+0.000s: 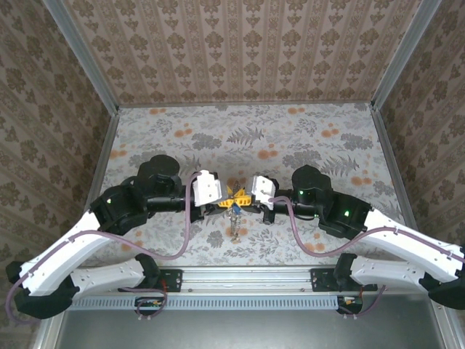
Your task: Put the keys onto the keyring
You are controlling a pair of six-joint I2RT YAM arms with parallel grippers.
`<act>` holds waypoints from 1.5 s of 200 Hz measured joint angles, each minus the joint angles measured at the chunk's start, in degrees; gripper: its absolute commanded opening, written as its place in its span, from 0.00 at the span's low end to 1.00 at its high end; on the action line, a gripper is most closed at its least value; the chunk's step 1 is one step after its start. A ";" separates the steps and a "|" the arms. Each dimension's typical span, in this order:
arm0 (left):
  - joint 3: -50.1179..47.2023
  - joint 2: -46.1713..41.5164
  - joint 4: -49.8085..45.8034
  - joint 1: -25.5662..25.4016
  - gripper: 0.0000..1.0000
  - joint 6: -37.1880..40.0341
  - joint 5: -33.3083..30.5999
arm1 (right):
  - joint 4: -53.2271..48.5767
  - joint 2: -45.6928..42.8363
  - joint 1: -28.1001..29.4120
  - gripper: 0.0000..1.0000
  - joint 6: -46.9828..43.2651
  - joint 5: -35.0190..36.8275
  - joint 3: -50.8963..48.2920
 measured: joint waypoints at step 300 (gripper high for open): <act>-16.52 -9.14 22.38 2.10 0.00 -7.96 10.71 | 0.33 -1.97 -0.37 0.17 -0.37 -6.54 0.02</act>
